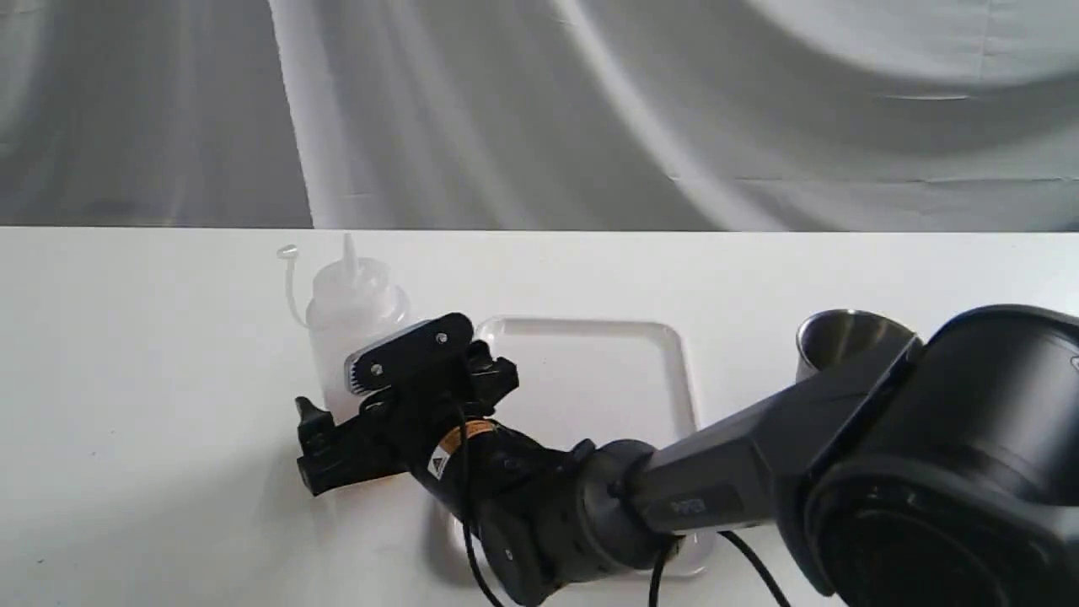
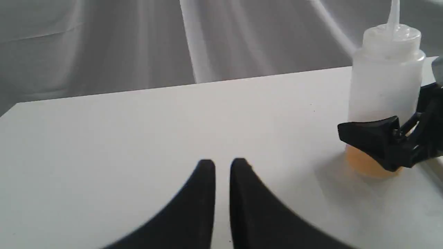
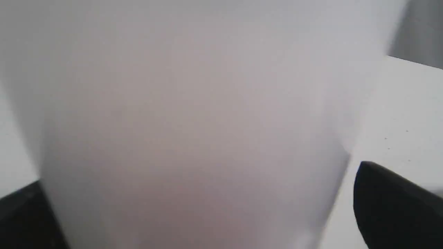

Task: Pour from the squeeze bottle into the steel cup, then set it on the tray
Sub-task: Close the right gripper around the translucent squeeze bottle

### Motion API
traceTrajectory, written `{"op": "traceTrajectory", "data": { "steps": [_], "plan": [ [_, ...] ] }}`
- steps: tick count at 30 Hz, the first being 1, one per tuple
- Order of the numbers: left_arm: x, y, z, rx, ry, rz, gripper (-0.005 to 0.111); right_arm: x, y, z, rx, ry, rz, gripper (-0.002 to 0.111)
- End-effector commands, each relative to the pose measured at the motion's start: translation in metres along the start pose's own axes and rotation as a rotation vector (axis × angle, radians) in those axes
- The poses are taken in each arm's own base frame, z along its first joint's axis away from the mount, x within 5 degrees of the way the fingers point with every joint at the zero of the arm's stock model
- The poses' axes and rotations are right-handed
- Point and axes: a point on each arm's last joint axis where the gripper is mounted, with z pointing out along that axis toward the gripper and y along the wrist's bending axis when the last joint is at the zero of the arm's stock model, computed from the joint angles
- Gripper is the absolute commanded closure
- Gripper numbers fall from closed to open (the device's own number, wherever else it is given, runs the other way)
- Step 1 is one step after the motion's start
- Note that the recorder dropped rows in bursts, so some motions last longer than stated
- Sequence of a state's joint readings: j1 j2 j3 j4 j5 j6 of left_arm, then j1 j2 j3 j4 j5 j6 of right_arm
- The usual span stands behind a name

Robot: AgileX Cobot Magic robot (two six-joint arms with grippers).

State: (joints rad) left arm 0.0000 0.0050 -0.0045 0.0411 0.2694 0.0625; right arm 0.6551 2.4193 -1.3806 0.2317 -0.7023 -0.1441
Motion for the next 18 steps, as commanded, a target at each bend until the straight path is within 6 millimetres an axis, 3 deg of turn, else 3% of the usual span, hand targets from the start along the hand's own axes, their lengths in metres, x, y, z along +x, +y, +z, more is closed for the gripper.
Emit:
{"op": "traceTrajectory", "data": {
  "steps": [1, 18],
  "plan": [
    [0.0006, -0.0002, 0.0, 0.003, -0.008, 0.001, 0.098, -0.0049, -0.0053, 0.0012, 0.008, -0.025, 0.0, 0.003],
    [0.0006, -0.0002, 0.0, 0.003, -0.008, 0.001, 0.098, -0.0065, -0.0037, 0.0032, -0.025, -0.028, -0.021, 0.003]
  ]
}}
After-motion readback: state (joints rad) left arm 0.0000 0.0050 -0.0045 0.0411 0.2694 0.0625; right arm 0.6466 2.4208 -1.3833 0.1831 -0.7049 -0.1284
